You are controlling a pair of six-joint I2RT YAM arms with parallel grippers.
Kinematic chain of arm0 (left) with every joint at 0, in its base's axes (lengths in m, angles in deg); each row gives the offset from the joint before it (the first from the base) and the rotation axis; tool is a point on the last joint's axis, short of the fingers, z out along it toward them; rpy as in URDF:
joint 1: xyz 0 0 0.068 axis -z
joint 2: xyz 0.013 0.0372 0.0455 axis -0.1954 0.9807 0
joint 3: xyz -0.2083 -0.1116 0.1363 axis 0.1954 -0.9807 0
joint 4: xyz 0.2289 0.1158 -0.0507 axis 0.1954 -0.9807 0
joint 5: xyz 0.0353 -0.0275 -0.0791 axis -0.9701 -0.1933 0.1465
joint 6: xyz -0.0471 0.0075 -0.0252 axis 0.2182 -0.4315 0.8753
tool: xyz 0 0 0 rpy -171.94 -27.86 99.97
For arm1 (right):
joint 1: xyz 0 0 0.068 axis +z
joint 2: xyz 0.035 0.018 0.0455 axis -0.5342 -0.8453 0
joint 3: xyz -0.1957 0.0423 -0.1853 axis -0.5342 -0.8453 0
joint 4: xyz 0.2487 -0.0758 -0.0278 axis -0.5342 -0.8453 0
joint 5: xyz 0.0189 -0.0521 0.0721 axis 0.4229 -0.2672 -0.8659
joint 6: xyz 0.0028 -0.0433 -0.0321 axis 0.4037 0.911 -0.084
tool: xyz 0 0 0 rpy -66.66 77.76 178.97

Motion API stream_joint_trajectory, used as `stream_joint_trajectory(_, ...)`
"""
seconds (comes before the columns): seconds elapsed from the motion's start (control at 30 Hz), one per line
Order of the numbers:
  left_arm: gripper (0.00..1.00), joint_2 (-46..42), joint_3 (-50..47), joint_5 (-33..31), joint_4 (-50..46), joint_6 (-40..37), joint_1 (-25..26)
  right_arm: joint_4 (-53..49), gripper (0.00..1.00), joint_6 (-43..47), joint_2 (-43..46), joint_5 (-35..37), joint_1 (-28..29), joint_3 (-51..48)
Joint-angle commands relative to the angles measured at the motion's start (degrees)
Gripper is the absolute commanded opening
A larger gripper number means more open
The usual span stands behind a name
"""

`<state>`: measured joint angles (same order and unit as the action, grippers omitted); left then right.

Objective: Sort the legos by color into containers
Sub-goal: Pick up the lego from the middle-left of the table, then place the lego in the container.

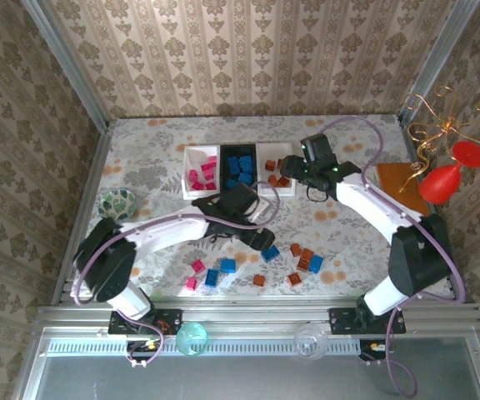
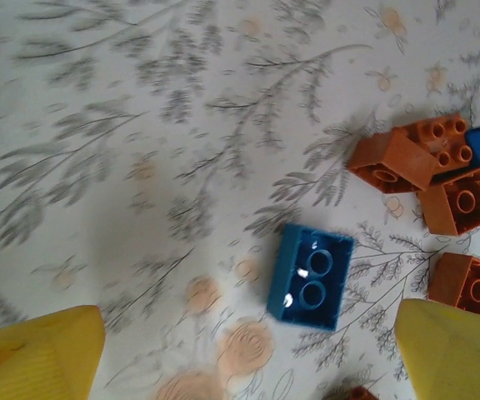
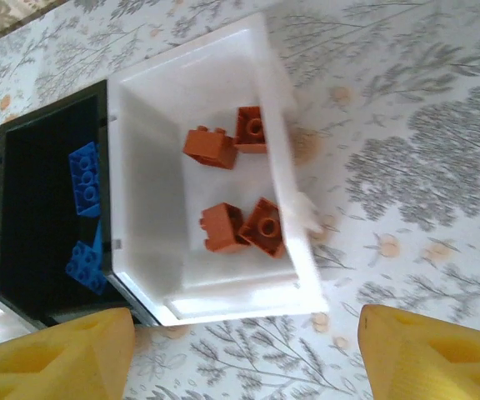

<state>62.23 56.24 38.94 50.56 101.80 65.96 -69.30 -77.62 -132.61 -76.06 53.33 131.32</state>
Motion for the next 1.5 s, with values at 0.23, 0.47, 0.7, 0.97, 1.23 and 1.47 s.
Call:
stream_joint_trajectory(0.23, 0.84, 12.1, 9.8, -0.1, -5.2, -7.1, 6.0, 0.8, 0.73, -1.2, 7.1, 1.2, -2.7, -4.5)
stream_joint_trajectory(0.47, 0.73, 15.9, 9.9, -4.7, -7.9, -8.6, 9.1, 1.3, 0.73, -1.2, 7.3, 0.1, -4.8, -4.8)
stream_joint_trajectory(0.7, 0.5, 17.0, 8.8, -8.3, -6.4, -8.6, 9.6, 1.3, 0.74, -1.1, 8.0, -0.4, -5.9, -4.3)
stream_joint_trajectory(0.97, 0.27, 12.0, 6.0, -10.1, -1.9, -6.3, 6.4, 1.3, 0.74, -1.0, 8.0, -0.4, -6.0, -4.7)
stream_joint_trajectory(1.23, 0.28, 1.4, 7.4, -16.1, 5.0, -0.8, -6.5, 1.2, 0.74, -1.2, 8.0, -2.1, -5.7, -7.3)
stream_joint_trajectory(1.47, 0.28, 11.7, 22.1, -17.1, 2.9, 1.8, -16.3, -1.9, 0.73, 0.3, 11.3, -2.8, -3.9, -10.5)
